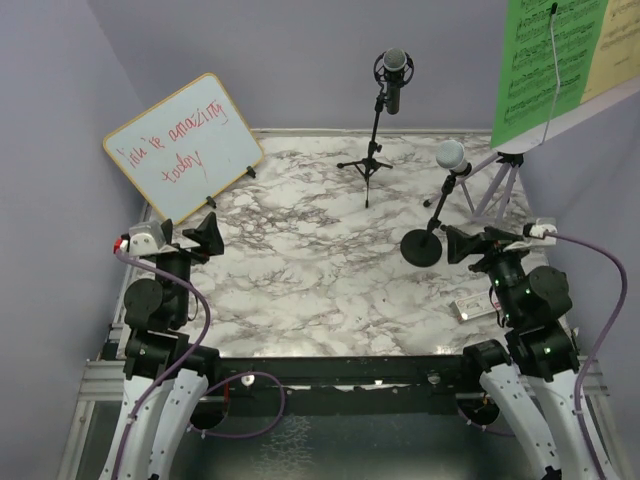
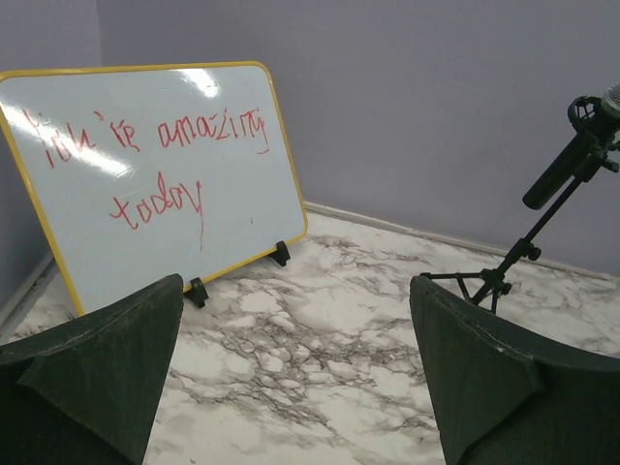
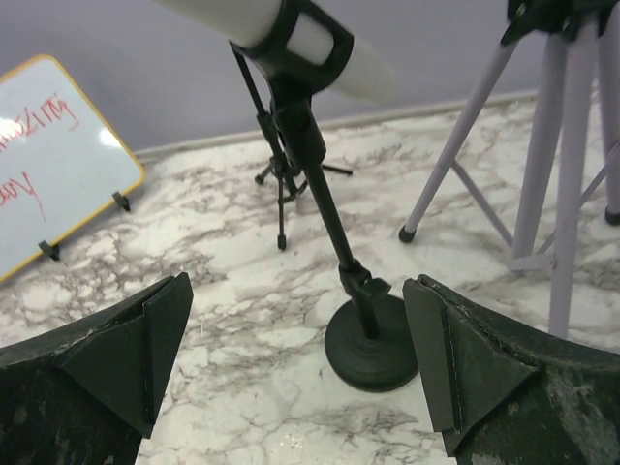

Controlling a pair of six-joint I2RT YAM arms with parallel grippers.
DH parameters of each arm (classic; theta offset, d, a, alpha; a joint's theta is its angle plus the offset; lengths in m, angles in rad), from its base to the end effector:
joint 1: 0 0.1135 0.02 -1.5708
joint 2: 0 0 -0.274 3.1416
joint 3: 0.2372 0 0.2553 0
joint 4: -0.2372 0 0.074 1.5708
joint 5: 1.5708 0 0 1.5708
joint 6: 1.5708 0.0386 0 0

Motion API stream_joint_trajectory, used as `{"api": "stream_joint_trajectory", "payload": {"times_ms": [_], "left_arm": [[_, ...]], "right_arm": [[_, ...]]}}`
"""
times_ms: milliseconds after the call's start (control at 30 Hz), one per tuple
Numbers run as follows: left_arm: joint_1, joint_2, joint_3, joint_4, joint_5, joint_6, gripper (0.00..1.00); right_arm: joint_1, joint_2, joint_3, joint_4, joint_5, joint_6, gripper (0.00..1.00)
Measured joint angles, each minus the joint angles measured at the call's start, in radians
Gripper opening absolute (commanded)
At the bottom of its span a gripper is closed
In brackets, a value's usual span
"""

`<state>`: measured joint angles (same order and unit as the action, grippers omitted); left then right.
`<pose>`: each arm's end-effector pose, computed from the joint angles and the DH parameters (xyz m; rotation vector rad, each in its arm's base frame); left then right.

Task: Pack up the instrument practice props
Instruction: Move the microphone stand with the microphone to the center of the board.

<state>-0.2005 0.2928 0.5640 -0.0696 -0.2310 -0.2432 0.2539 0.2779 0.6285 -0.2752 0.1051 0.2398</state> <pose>0.0899 -0.0093 0.3392 -0.2229 1.3597 -0.2133 0.0795 0.0164 0.3387 0.0746 1.5022 0.3191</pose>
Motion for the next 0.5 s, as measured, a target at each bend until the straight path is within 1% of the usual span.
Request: {"api": "stream_joint_trajectory", "payload": {"times_ms": [100, 167, 233, 300, 367, 500], "left_arm": [[-0.010, -0.009, 0.000, 0.000, 0.005, 0.000, 0.99], [-0.020, -0.017, 0.000, 0.000, 0.007, 0.001, 0.99], [-0.031, -0.026, 0.000, 0.000, 0.007, 0.001, 0.99], [-0.040, -0.032, 0.000, 0.000, 0.009, 0.001, 0.99], [-0.047, -0.035, 0.000, 0.000, 0.011, 0.002, 0.99], [-0.061, -0.042, 0.000, 0.000, 0.023, 0.006, 0.99]], "right_arm": [[0.000, 0.080, -0.024, 0.030, -0.016, 0.021, 1.00], [0.000, 0.108, -0.063, 0.082, -0.024, 0.026, 0.99], [0.000, 0.141, -0.109, 0.161, -0.025, 0.027, 0.97], [0.000, 0.194, -0.154, 0.260, -0.024, 0.021, 0.93], [0.000, 0.264, -0.201, 0.384, -0.021, 0.013, 0.88], [0.000, 0.445, -0.278, 0.655, -0.004, -0.014, 0.79]]}}
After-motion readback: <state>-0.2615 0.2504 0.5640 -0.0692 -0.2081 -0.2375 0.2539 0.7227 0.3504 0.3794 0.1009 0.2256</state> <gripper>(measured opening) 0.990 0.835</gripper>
